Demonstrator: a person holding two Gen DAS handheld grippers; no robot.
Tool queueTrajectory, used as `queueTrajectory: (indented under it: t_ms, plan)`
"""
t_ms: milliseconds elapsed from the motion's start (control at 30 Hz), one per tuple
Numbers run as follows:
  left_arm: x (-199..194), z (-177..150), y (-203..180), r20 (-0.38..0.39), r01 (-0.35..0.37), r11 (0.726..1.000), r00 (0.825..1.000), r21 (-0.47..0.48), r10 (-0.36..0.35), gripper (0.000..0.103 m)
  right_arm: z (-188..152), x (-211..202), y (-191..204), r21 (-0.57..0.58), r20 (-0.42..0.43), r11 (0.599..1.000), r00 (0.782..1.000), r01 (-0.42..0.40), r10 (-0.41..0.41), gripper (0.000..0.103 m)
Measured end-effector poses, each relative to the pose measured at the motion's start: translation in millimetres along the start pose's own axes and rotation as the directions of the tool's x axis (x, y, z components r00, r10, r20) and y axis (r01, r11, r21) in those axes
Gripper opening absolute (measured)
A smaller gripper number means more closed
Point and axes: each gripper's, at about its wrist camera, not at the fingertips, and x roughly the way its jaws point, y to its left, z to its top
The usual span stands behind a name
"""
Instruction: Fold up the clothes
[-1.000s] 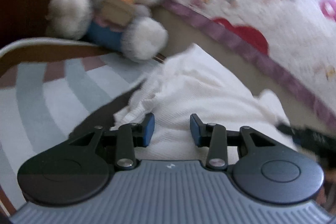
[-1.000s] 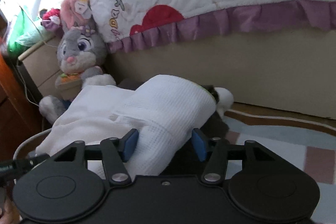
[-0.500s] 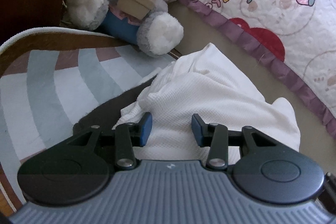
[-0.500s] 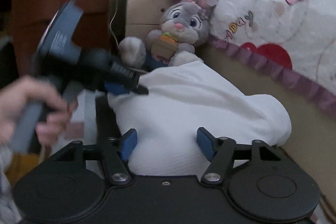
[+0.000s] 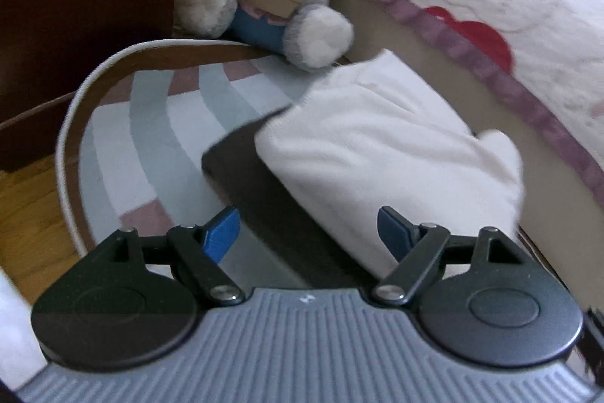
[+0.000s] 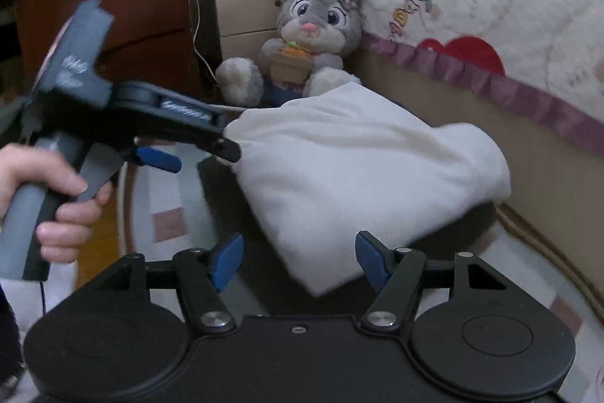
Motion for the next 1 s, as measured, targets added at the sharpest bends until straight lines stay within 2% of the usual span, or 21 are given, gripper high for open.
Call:
queueTrajectory:
  t_ms: [100, 167, 233, 333, 433, 600, 800, 1000]
  plan:
    - [-38, -20, -17, -0.009, -0.011, 0.998, 1.0, 0.058, 0.011, 0.087, -8, -31, -5, 0.041, 0.004, 0.998, 0.999, 0.052, -0.052, 0.071]
    - [-60, -34, -36, -0.008, -0.035, 0.99, 0.999, 0.135, 0.036, 0.09, -14, -49, -7, 0.057, -0.001, 0.994, 0.996, 0.092, -0.092, 0.071]
    - [-82, -49, -55, -0.006, -0.032, 0.977, 0.999, 0.211, 0.034, 0.097, -20, -68, -8, 0.068, 0.005, 0.991, 0.993, 0.119, -0.119, 0.071]
    - [-107, -70, -78, -0.019, -0.001, 0.96, 1.0, 0.28, 0.007, 0.099, -30, -99, -9, 0.096, 0.011, 0.983, 0.987, 0.157, -0.159, 0.071]
    - [-122, -90, -96, -0.05, 0.001, 0.946, 0.999, 0.324, 0.016, 0.099, -37, -125, -11, 0.149, 0.008, 0.97, 0.981, 0.19, -0.193, 0.071]
    - [-145, -118, -116, -0.06, -0.009, 0.922, 0.998, 0.387, 0.035, 0.099, -54, -165, -16, 0.23, 0.015, 0.945, 0.97, 0.235, -0.245, 0.072]
    - [-167, -143, -133, -0.04, -0.029, 0.897, 0.998, 0.442, 0.052, 0.099, -81, -198, -23, 0.31, -0.007, 0.904, 0.952, 0.294, -0.307, 0.072]
    - [-176, -167, -149, -0.054, -0.023, 0.874, 0.997, 0.485, 0.057, 0.099, -100, -223, -19, 0.345, -0.008, 0.885, 0.944, 0.313, -0.331, 0.072]
